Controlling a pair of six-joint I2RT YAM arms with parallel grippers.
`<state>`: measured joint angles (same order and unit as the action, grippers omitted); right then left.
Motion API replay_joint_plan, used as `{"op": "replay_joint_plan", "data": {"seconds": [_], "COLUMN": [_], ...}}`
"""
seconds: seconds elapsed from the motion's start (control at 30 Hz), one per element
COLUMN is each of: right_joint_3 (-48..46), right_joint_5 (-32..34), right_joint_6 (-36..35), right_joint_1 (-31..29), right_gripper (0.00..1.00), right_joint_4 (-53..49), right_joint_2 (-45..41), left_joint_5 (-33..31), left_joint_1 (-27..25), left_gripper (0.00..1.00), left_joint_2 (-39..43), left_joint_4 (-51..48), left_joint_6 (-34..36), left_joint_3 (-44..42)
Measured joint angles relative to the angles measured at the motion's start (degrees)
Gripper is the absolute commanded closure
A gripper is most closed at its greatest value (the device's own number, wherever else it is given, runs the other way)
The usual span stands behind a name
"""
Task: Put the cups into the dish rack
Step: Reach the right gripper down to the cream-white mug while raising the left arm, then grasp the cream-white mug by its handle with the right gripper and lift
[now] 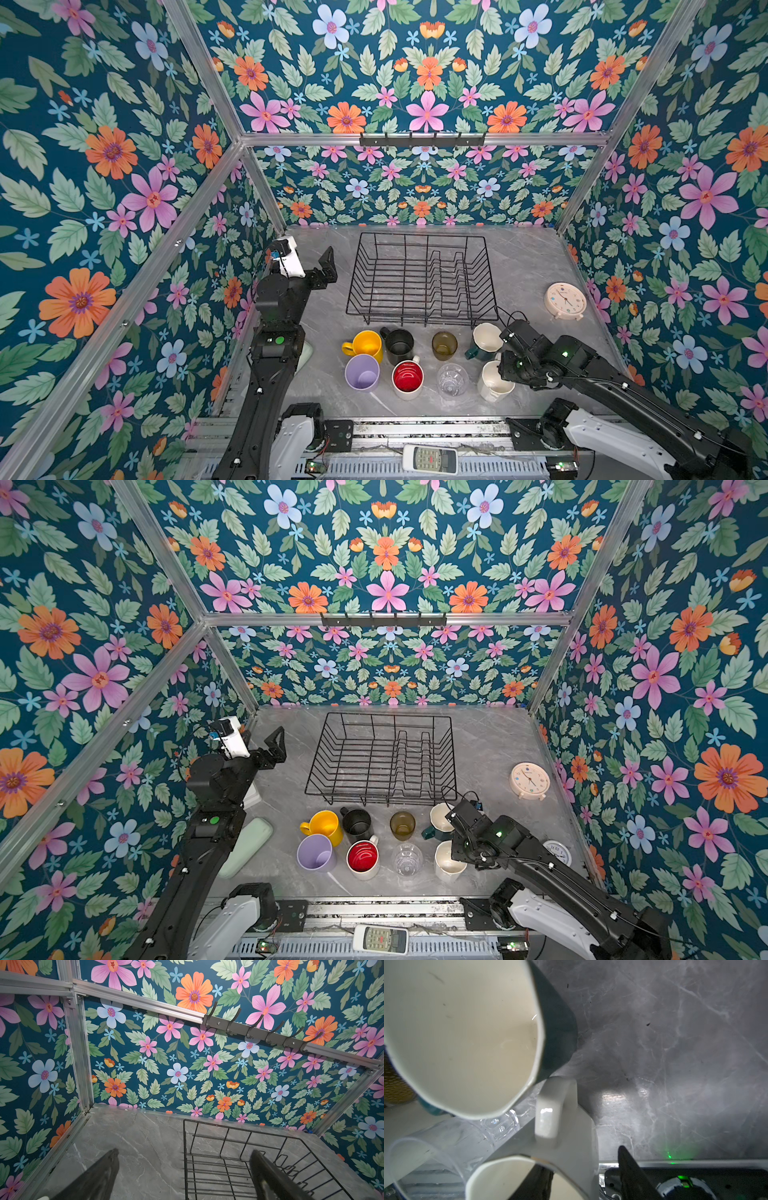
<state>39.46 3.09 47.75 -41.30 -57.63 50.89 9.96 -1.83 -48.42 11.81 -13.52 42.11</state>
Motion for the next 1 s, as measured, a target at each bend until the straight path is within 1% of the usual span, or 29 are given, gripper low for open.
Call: {"op": "replay_joint_plan", "data": {"seconds": [0.23, 0.5, 0.57, 0.73, 0.83, 1.0], "right_joint_3": [-1.3, -2.1, -2.1, -1.7, -1.4, -0.4], "right_joint_5": [0.0, -1.1, -1.5, -1.3, 0.0, 0.0], "right_joint_6": [-1.5, -3.2, -3.4, -3.4, -3.3, -3.3], "right_joint_1": [0.0, -0.3, -0.8, -3.4, -5.3, -7.0], "right_gripper": [0.58, 0.69, 0.74, 0.8, 0.87, 0.97], "right_joint_4": [3.0, 3.9, 3.9, 3.7, 3.1, 2.3], "right_joint_2": [1.8, 1.6, 1.9, 4.0, 5.8, 7.9], "left_joint_5": [0.4, 0.4, 0.4, 0.4, 0.4, 0.4], "left_joint_1": [0.0, 0.0, 0.0, 0.0, 0.0, 0.0], "left_gripper": [0.0, 0.0, 0.0, 0.0, 0.0, 0.0], "left_joint_2": [-0.4, -0.5, -0.5, -0.5, -0.5, -0.5], "left_joint_4": [0.0, 0.0, 0.0, 0.0, 0.0, 0.0], "left_joint_6": [0.0, 0.0, 0.0, 0.0, 0.0, 0.0], "left_joint_3": [-0.2, -0.3, -0.3, -0.3, -0.4, -0.4]}}
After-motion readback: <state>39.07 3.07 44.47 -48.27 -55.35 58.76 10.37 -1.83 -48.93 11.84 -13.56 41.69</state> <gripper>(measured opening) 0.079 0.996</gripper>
